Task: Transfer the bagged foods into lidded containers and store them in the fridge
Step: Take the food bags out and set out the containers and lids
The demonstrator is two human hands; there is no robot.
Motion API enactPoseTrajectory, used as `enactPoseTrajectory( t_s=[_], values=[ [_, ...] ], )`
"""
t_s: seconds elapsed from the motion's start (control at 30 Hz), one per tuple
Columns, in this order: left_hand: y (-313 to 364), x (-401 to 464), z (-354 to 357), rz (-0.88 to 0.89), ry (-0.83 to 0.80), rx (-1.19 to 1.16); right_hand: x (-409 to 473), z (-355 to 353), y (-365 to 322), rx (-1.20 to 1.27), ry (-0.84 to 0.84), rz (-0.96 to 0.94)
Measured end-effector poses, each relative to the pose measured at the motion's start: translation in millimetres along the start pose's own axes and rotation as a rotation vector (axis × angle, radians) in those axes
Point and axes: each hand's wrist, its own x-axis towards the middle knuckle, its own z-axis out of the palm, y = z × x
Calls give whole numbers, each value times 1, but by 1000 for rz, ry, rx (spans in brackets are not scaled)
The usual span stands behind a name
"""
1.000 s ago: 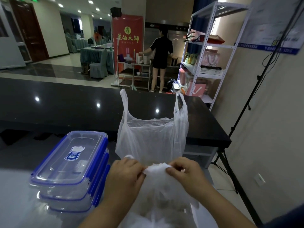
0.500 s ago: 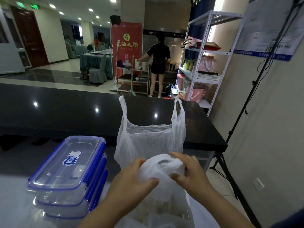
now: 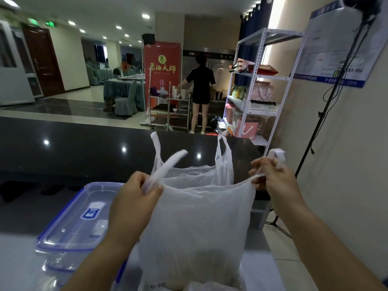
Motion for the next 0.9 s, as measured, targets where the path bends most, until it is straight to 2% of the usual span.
enactPoseTrajectory(
  t_s=[0.13,0.2,0.27,0.33,0.4,0.47,0.53,0.6,0.67,0.7,0.77,0.9],
  values=[
    [-5,4,-7,-52,52,56,-2,-1,5,51,119,27],
    [-4,3,-5,131,192,268,-5,0,8,-18,146,-52],
    [2,2,1,505,240,471,-9,2,7,-189,198,-260],
    [5,4,11,823,64,639,-14,7,8,-463,195,-653],
    [2,10,21,947,-180,840,-16,16,18,-808,27,-971],
    [-1,17,25,928,-352,1034,-15,24,35,-1197,-198,-1041],
    [1,20,26,844,-492,1143,-11,25,49,-1506,-390,-920],
    [1,24,30,764,-526,1141,-4,20,56,-1675,-486,-729],
    [1,28,31,706,-546,1106,0,14,54,-1667,-476,-696],
    [0,31,30,705,-532,1093,3,11,53,-1616,-459,-757],
    [-4,40,27,757,-426,1021,15,5,50,-1534,-353,-921],
    [-7,55,29,807,-257,987,35,4,46,-1450,-183,-919]
  ],
)
